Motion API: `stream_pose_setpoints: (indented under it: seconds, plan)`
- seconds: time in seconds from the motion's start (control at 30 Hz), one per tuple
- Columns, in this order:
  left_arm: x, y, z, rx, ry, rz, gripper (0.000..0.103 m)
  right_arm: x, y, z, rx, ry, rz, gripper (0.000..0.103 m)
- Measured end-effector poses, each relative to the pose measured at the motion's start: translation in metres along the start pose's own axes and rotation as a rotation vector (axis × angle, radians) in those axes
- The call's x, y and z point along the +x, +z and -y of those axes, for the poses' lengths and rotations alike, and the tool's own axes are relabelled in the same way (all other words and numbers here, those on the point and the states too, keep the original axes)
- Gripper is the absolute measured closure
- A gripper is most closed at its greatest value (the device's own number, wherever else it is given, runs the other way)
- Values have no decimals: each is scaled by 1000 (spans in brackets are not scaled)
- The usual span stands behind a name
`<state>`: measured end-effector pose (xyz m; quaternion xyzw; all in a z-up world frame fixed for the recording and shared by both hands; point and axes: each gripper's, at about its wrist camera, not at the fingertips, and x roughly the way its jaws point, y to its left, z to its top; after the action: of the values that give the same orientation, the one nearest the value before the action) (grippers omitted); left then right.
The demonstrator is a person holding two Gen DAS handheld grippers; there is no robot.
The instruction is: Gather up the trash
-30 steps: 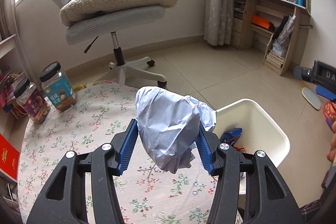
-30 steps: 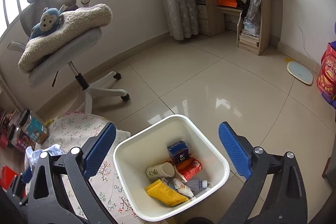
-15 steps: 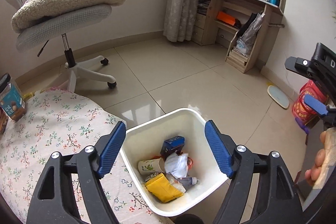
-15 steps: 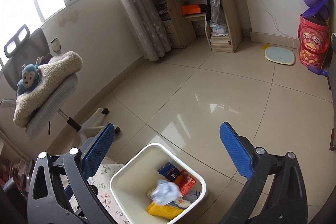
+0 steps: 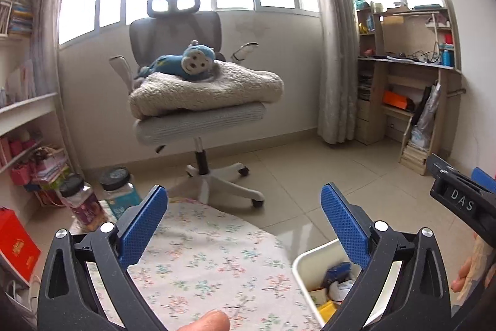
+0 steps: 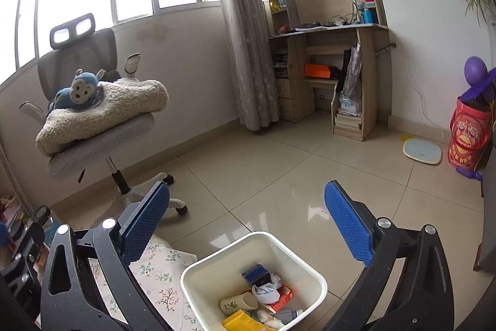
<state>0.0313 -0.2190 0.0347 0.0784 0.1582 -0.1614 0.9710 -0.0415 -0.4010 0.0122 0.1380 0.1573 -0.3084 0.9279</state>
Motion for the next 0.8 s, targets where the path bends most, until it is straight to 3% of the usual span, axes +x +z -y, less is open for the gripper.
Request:
stream_pose_setpoints:
  seconds: [0.27,0.53,0.8]
  plan:
    - [-7,-17,-82,-93,134,-27,7,-6,-25,-73,-88,157,-106,7]
    - [0,-39,-127,-142,170,-116,7,-10,-43,-120,-137,197,-118,7]
    - [-5,-51,-155,-165,219,-128,7,-9,-53,-150,-166,245,-148,7]
